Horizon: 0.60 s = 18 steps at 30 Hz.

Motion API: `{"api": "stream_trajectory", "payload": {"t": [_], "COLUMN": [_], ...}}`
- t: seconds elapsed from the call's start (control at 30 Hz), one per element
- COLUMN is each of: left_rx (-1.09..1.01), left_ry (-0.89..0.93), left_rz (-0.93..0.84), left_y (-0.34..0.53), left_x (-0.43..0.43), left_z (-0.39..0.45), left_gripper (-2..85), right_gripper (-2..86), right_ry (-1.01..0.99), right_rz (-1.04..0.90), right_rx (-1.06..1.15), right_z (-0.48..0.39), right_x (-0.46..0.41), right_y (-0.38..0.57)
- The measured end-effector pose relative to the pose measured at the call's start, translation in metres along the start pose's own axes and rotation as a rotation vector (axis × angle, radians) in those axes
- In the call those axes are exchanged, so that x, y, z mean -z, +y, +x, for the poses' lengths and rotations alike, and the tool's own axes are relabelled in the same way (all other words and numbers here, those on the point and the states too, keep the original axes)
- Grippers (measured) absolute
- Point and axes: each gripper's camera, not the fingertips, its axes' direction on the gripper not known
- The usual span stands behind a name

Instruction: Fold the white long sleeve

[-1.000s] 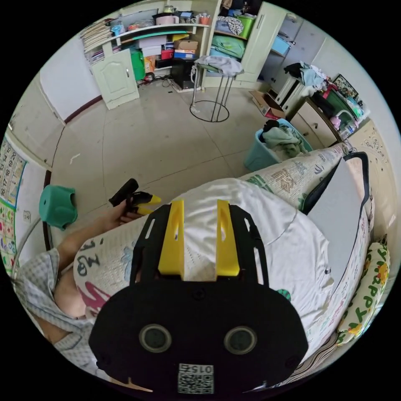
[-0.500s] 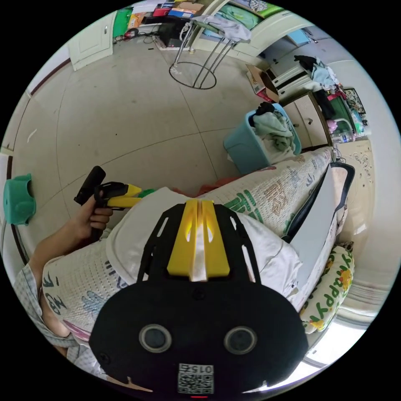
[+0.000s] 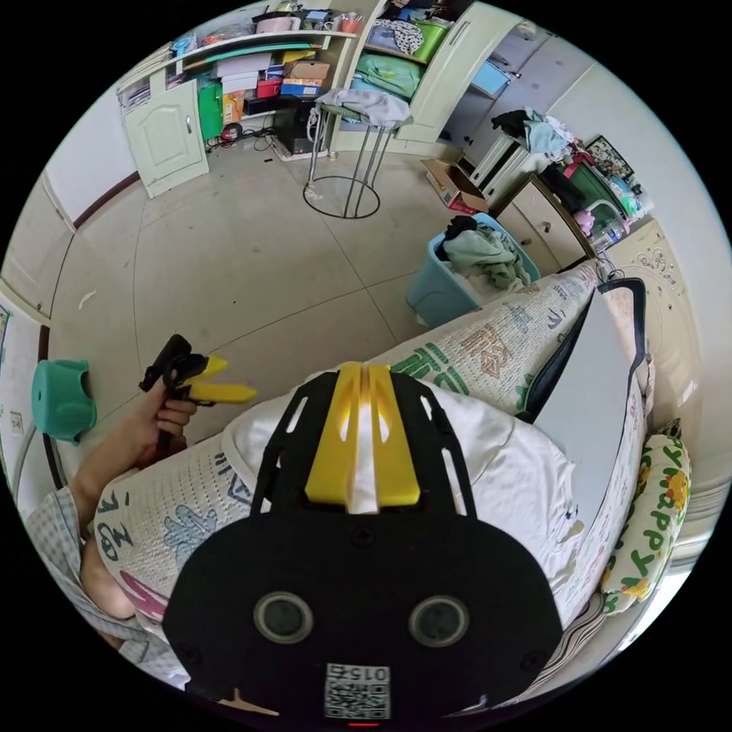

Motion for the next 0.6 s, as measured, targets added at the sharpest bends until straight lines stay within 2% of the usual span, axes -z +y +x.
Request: {"api": "stream_trajectory", "payload": {"t": [0.1, 0.17, 0.33, 0.6], "left_rx": [0.098, 0.147, 0.061, -0.098], "left_ry": [0.05, 0.162, 0.275, 0.17], "left_rz": [-0.059, -0.078, 0.048, 0.176], "left_y": [0.019, 0.013, -0.009, -0.04], "left_x": [-0.014, -0.032, -0.037, 0.0], "left_z": [-0.049, -0.079, -0.087, -0.031], "left_gripper": [18.2, 18.4, 14.5, 2.1], "right_gripper": [-0.3, -0.3, -0.2, -0.2], "right_ry": [-0.001, 0.019, 0.08, 0.008], "right_rz": [-0.008, -0.021, -0.035, 0.019], "right_rx": [-0.001, 0.012, 0.054, -0.022], "right_z": [-0.001, -0.007, -0.016, 0.002], "right_x": [-0.004, -0.007, -0.007, 0.002], "right_y": [-0.002, -0.002, 0.004, 0.026]}}
